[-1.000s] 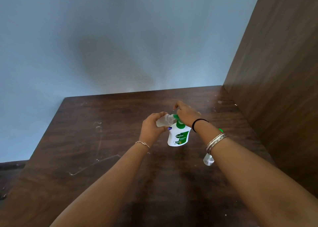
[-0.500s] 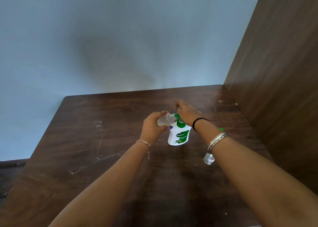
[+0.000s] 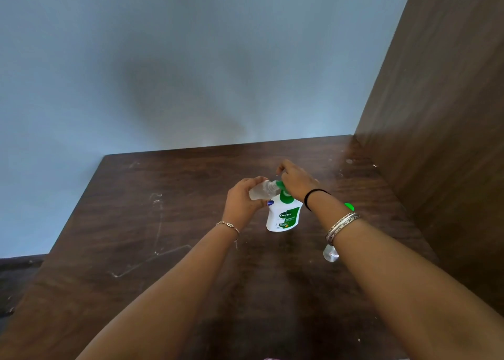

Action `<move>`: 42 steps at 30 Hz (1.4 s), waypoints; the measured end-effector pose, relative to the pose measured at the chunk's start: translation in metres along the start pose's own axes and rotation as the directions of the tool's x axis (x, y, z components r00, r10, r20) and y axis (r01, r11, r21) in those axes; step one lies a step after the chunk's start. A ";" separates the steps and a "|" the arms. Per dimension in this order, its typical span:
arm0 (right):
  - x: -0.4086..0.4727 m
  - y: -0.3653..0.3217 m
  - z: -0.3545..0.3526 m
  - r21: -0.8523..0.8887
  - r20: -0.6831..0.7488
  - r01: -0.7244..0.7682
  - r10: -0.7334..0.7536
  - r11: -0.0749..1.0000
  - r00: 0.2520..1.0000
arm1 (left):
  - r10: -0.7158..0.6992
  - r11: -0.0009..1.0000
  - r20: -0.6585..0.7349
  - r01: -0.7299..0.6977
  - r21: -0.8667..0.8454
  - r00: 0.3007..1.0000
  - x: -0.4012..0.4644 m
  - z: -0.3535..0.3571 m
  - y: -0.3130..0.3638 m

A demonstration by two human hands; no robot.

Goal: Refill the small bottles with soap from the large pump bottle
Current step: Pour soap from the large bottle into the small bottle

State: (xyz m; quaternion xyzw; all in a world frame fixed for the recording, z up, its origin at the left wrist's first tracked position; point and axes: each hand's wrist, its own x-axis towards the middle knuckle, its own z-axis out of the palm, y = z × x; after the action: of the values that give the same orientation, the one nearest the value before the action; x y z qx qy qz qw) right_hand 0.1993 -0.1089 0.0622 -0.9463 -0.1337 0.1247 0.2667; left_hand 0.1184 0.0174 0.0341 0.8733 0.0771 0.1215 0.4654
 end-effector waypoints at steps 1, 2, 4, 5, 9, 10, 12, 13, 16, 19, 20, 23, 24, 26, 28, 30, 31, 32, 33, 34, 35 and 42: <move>0.000 -0.001 0.002 0.007 -0.007 -0.003 0.003 1.000 1.000 | -0.004 1.000 -0.001 0.004 0.003 1.000 0.000 0.000 -0.001; 0.000 -0.001 0.004 0.007 -0.012 -0.008 0.008 1.000 1.000 | -0.012 1.000 0.000 0.012 0.007 1.000 0.000 0.001 -0.003; -0.001 -0.001 0.007 -0.005 -0.026 -0.014 0.014 1.000 1.000 | -0.033 0.999 0.002 0.033 0.003 0.999 -0.002 0.002 -0.006; -0.002 -0.001 0.007 -0.015 -0.025 -0.014 0.014 1.000 1.000 | -0.039 0.999 0.000 0.039 0.000 0.999 -0.003 0.003 -0.007; -0.003 -0.002 0.000 -0.031 0.022 -0.002 0.002 1.000 1.000 | -0.038 0.999 0.000 0.038 -0.025 0.999 -0.003 0.005 -0.005; -0.002 -0.003 -0.002 -0.032 0.029 0.003 -0.002 0.999 1.000 | -0.033 0.999 0.000 0.033 -0.027 0.999 -0.003 0.004 -0.004; -0.002 -0.004 -0.004 -0.021 0.035 0.003 -0.003 1.000 0.999 | -0.022 0.999 -0.007 0.022 -0.024 1.000 -0.001 0.003 -0.003; -0.002 -0.004 -0.003 -0.010 0.030 0.000 0.000 1.000 1.000 | -0.022 0.999 -0.006 0.022 -0.023 1.000 -0.001 0.003 -0.003; -0.003 -0.004 0.001 0.007 0.009 -0.012 0.012 1.000 1.000 | -0.035 0.999 -0.006 0.035 -0.007 0.999 -0.001 0.004 -0.005; -0.005 -0.003 0.005 0.007 0.003 -0.026 0.026 1.000 1.000 | -0.052 0.999 -0.004 0.052 -0.006 0.999 -0.003 0.005 -0.007; -0.005 -0.003 0.004 -0.008 0.009 -0.024 0.024 1.000 1.000 | -0.054 0.999 -0.006 0.054 -0.008 0.999 -0.004 0.006 -0.007; -0.004 -0.004 -0.001 -0.047 0.027 -0.008 0.009 0.999 1.000 | -0.047 0.998 -0.005 0.047 -0.030 0.999 -0.004 0.006 -0.005; -0.004 -0.004 -0.002 -0.055 0.032 -0.002 0.004 0.998 0.999 | -0.043 0.998 -0.005 0.043 -0.037 0.999 -0.004 0.005 -0.004; -0.003 -0.005 -0.004 -0.047 0.041 0.002 0.000 0.999 0.999 | -0.035 0.998 -0.011 0.034 -0.043 0.999 -0.003 0.004 -0.002; -0.003 -0.005 -0.003 -0.017 0.031 -0.004 0.004 1.000 1.000 | -0.035 0.998 -0.015 0.034 -0.043 0.999 -0.003 0.003 -0.001; -0.004 -0.005 0.000 -0.007 0.014 -0.011 0.011 1.000 1.000 | -0.038 0.999 -0.014 0.038 -0.027 0.999 -0.003 0.003 -0.002; -0.004 -0.004 0.002 -0.010 0.007 -0.015 0.015 1.000 1.000 | -0.041 0.999 -0.012 0.041 -0.016 0.999 -0.003 0.003 -0.003; -0.004 -0.004 0.004 -0.015 0.000 -0.019 0.019 1.000 1.000 | -0.044 0.999 -0.008 0.044 -0.009 0.999 -0.004 0.004 -0.004; -0.004 -0.003 0.005 -0.021 -0.004 -0.023 0.023 1.000 1.000 | -0.048 0.999 -0.005 0.048 -0.008 0.999 -0.005 0.004 -0.005; -0.004 -0.003 0.005 -0.033 -0.001 -0.027 0.027 0.999 1.000 | -0.049 0.999 -0.004 0.049 -0.012 0.999 -0.005 0.004 -0.006; -0.004 -0.002 0.004 -0.044 0.008 -0.028 0.028 0.999 1.000 | -0.048 0.999 -0.004 0.048 -0.016 0.999 -0.005 0.004 -0.006; -0.002 -0.007 -0.004 -0.048 0.050 0.005 -0.002 0.999 0.999 | -0.026 0.999 -0.004 0.026 -0.022 1.000 -0.002 0.000 0.000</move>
State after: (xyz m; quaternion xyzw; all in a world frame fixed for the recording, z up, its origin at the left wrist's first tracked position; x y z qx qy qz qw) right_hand 0.1973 -0.1058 0.0696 -0.9488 -0.1448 0.1444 0.2409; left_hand 0.1163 0.0171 0.0344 0.8669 0.0881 0.1181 0.4761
